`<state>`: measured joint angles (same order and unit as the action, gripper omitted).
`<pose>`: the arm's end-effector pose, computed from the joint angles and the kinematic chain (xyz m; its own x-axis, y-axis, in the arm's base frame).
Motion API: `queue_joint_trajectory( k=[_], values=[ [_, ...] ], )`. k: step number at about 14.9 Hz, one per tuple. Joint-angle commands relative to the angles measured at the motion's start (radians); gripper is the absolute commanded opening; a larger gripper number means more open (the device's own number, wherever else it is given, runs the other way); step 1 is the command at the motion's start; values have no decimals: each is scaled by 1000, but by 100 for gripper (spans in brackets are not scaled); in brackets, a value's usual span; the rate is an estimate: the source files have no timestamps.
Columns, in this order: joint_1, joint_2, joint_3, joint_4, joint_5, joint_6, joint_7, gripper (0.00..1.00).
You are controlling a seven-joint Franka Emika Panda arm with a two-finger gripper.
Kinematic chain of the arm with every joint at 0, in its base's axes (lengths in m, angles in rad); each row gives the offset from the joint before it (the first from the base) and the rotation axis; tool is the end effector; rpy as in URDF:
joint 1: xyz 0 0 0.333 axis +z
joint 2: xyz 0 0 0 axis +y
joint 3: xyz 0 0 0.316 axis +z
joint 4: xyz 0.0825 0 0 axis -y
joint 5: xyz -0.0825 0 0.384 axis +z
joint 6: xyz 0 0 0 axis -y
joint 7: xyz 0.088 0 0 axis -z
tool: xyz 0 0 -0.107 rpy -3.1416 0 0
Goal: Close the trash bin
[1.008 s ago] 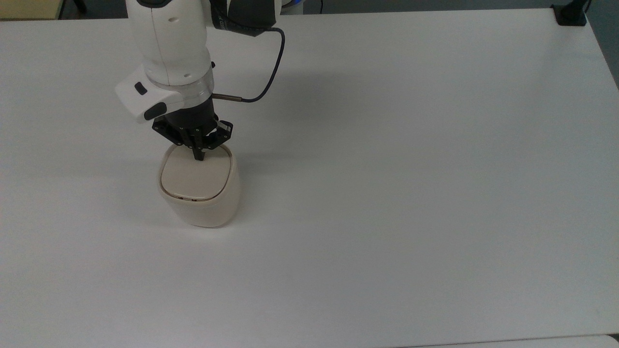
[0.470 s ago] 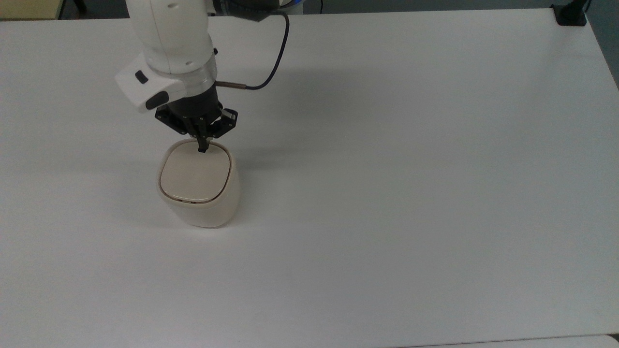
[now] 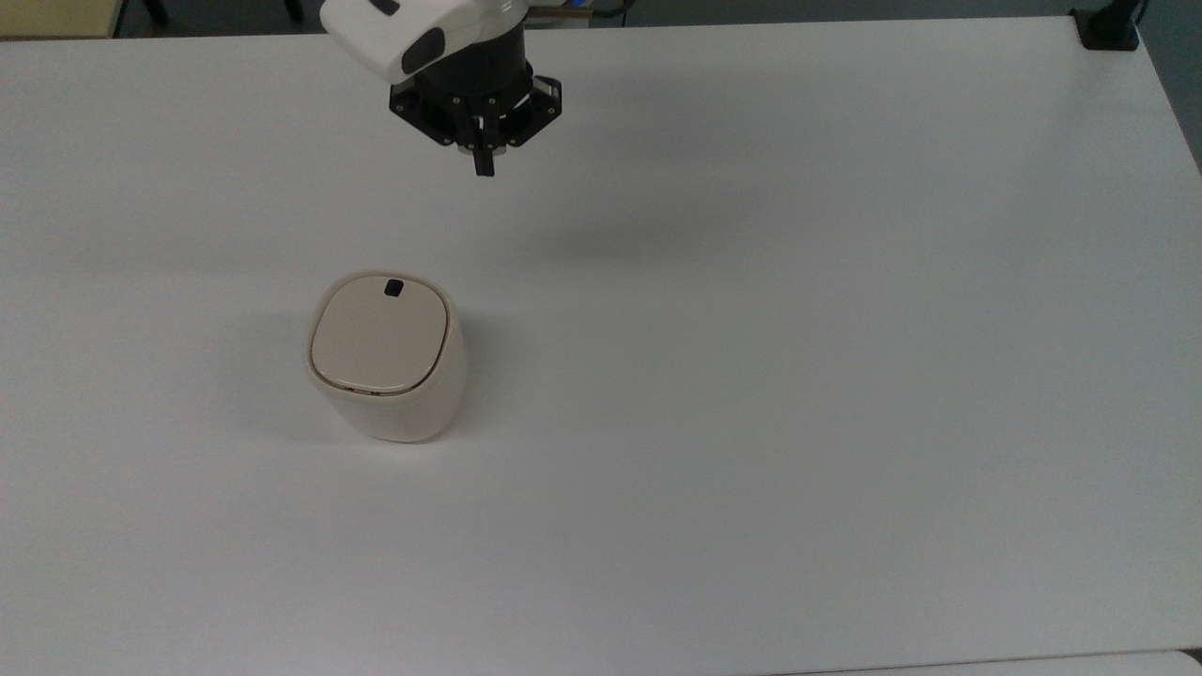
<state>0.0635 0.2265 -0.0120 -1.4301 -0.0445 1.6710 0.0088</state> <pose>0.6299 0.0289 0.5661 0.9988 0.0475 0.0147 0.0467 -0.9978 0.0469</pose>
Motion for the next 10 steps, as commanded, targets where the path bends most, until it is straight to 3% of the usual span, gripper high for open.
queue_joint_trajectory(
  k=[1, 3, 5, 7, 9, 10],
  values=[
    [16, -117, -8, -82, -25, -43, -13, 7],
    [16, -188, -8, -148, -25, -45, -15, 11],
    [22, -217, -8, -182, -25, -43, -15, 26],
    [18, -217, -8, -178, -23, -45, -13, 68],
    [16, -217, -8, -177, -21, -46, -4, 100],
    [19, -216, -8, -177, -23, -45, -4, 100]
  ],
)
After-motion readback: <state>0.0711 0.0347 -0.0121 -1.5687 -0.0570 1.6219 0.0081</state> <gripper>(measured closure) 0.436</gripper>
